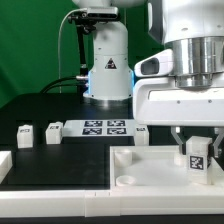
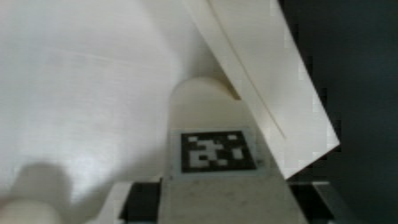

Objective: Assemble one leg

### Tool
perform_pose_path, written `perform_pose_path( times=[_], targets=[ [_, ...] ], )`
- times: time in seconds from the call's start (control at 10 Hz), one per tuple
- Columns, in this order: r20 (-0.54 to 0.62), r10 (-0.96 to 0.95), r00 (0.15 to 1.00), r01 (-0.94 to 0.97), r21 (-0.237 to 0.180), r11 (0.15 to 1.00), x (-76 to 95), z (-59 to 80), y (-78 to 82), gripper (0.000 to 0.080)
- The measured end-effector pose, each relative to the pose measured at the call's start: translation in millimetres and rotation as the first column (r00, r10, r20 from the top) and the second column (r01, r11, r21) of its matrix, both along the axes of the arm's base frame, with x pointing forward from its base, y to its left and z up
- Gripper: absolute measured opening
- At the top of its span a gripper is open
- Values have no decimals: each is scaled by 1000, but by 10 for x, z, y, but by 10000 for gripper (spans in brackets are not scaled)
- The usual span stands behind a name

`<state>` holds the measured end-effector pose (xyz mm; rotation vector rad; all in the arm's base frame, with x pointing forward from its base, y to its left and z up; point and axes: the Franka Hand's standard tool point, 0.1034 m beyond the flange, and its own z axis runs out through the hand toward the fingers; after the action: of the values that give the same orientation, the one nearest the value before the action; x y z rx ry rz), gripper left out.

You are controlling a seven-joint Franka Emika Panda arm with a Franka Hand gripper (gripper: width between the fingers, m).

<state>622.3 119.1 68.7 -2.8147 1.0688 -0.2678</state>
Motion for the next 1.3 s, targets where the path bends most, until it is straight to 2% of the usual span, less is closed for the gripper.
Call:
perform_pose_path(
  times=[0.3, 0.5, 0.6, 0.7, 0.8, 0.9, 1.1, 1.3],
  targets=[
    [-32, -361, 932, 363, 69, 929, -11, 9, 27, 293],
    [-37, -394, 919, 395, 80, 915, -11, 11, 28, 320],
    [-31, -349, 937, 350, 71, 934, -11, 10, 27, 455],
    [-25, -305, 952, 306, 61, 950, -11, 10, 29, 455],
    [-17, -234, 972, 234, 46, 971, -13, 10, 39, 602],
    [-6, -132, 991, 132, 15, 991, -18, 13, 87, 635],
    [7, 164, 986, -163, -60, 985, -9, 18, 89, 647],
    [-7, 392, 920, -390, -118, 913, -15, 15, 102, 649]
  ],
)
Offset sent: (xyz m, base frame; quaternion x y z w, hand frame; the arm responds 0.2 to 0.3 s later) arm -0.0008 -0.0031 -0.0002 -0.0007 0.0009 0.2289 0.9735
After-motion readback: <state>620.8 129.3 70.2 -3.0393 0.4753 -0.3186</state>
